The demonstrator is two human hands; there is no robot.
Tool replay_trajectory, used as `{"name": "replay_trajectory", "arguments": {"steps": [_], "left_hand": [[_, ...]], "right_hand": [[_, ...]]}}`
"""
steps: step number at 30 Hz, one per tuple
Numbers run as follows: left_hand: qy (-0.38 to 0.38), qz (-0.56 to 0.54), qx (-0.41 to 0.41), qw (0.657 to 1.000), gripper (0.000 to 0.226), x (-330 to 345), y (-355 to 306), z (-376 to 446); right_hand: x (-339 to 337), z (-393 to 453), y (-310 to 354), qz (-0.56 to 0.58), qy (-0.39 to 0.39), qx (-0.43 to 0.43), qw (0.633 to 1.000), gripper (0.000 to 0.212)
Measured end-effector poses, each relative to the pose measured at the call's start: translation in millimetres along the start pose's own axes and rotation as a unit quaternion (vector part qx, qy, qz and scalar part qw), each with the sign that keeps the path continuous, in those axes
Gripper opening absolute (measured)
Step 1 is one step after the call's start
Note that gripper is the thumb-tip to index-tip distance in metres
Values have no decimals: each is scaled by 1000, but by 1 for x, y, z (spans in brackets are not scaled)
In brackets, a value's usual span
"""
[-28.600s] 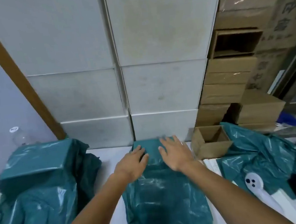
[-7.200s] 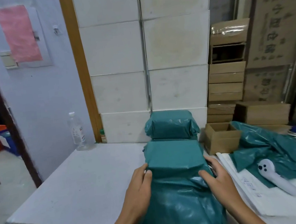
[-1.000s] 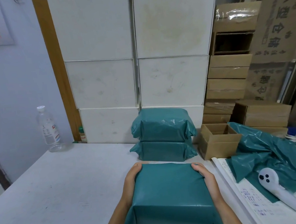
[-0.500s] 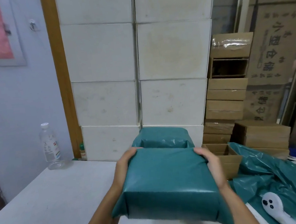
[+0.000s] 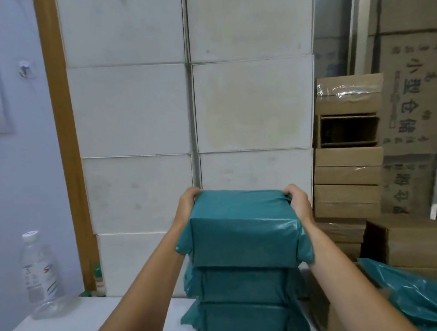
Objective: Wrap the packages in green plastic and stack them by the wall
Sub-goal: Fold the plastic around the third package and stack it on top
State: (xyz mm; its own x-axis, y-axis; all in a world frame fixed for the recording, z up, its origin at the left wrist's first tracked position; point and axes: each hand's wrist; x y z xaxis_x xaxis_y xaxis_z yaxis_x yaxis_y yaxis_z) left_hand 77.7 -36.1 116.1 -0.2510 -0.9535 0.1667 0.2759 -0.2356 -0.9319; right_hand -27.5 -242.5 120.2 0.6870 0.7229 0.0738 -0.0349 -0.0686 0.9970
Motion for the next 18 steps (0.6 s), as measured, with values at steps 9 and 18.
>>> {"name": "replay_trajectory", "arguments": {"steps": [9, 18], "left_hand": [[-131, 197, 155, 959, 36, 0, 30, 13], [-69, 64, 57, 994, 44, -14, 38, 5]], "right_hand": [[0, 20, -24, 17, -94, 19, 995, 28], [8, 22, -25, 32, -101, 20, 994, 28]]}}
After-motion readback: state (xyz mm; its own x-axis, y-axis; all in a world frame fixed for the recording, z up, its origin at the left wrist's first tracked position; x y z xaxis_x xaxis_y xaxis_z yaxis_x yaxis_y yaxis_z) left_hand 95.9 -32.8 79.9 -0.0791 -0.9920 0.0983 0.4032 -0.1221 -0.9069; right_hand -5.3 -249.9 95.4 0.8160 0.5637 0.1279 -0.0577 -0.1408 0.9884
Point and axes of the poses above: each hand's wrist, its own z-axis towards the middle knuckle, its own x-axis out of the palm, y = z × x, and after that the axes turned 13 degrees about x, right-handed
